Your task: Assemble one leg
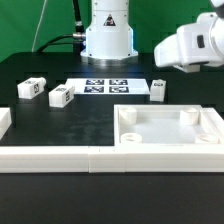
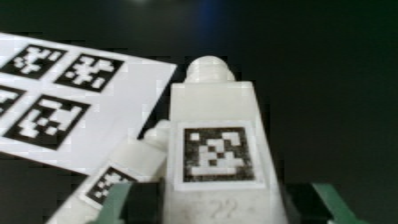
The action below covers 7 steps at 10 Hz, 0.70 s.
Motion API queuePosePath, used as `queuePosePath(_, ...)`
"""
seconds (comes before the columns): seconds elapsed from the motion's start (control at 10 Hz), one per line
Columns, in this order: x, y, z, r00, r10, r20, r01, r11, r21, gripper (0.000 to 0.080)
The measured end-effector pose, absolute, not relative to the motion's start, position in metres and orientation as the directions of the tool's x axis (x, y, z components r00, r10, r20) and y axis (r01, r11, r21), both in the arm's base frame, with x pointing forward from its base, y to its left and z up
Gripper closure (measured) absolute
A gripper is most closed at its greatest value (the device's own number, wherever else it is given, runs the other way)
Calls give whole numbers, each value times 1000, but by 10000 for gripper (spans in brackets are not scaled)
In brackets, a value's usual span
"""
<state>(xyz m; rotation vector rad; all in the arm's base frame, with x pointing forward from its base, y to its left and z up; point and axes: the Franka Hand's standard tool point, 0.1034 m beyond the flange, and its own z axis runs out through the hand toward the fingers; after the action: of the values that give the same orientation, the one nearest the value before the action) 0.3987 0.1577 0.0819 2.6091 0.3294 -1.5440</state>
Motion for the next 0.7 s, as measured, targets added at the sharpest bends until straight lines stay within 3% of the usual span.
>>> queuePosePath(0.1, 399, 157, 92, 498, 143, -855, 234, -972, -27, 507)
queuePosePath(0.3, 397, 157, 85, 515, 146, -844, 233, -972, -26, 507)
queuePosePath(0.6, 411, 158, 86, 730, 193, -656, 231, -972, -29, 507)
queuePosePath(0.7, 421, 152, 90, 755, 226, -615, 249, -967, -50, 507)
